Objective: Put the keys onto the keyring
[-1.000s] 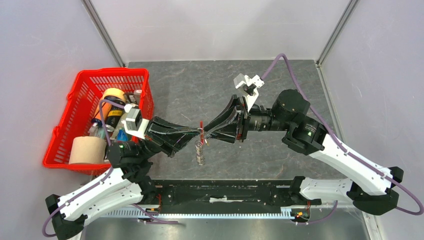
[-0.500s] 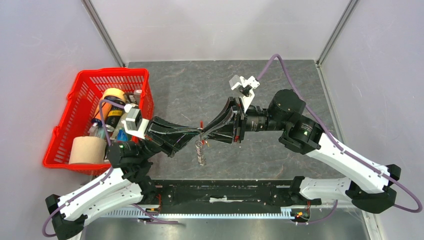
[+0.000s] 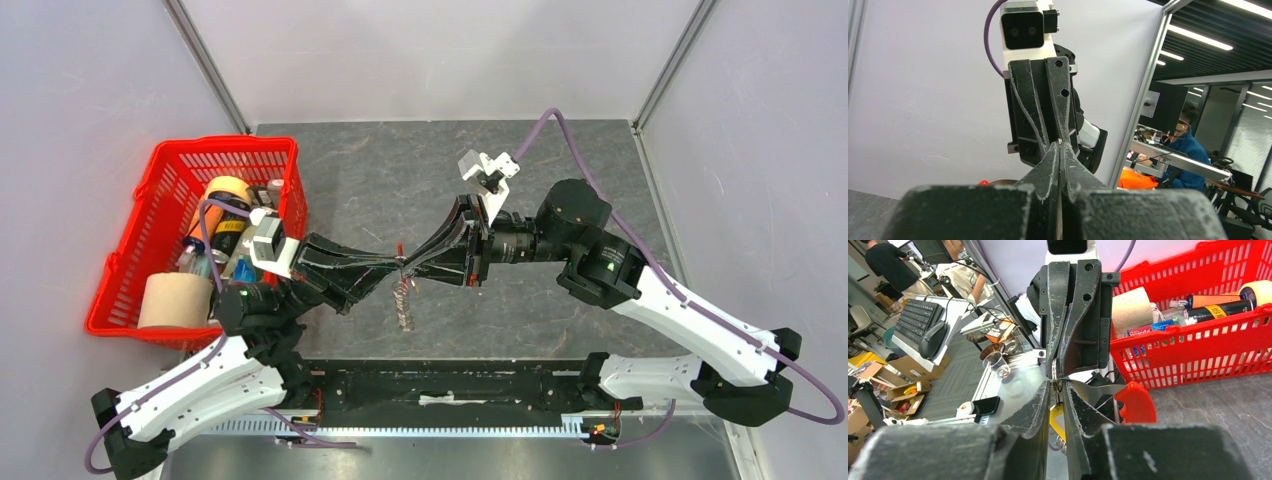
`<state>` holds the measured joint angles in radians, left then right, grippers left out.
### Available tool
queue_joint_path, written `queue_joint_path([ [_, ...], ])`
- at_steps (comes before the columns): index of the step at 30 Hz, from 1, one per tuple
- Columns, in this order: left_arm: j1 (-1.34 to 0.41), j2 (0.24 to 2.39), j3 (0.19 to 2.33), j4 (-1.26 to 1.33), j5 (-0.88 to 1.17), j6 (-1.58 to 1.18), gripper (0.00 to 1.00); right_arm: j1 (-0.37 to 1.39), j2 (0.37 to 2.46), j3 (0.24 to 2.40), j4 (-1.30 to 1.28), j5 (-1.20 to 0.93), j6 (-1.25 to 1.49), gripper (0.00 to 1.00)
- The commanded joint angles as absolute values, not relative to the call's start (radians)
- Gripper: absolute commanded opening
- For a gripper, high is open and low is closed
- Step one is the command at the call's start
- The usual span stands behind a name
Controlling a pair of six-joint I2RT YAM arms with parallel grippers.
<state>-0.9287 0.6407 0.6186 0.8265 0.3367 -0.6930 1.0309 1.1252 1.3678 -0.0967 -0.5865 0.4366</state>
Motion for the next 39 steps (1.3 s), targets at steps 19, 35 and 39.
queue_joint_path([
  [19,-0.927,0.552,0.657,0.664,0.345,-0.719,0.13,1.043,1.109,1.502,-0.377,-0.528,0.307,0.00],
  [35,-0.928,0.465,0.803,0.055,0.478,-0.669,0.51,1.043,1.123,1.493,-0.718,-0.739,0.259,0.00],
  [39,-0.928,0.516,0.800,0.014,0.521,-0.680,0.52,1.043,1.122,1.465,-0.744,-0.803,0.258,0.00],
])
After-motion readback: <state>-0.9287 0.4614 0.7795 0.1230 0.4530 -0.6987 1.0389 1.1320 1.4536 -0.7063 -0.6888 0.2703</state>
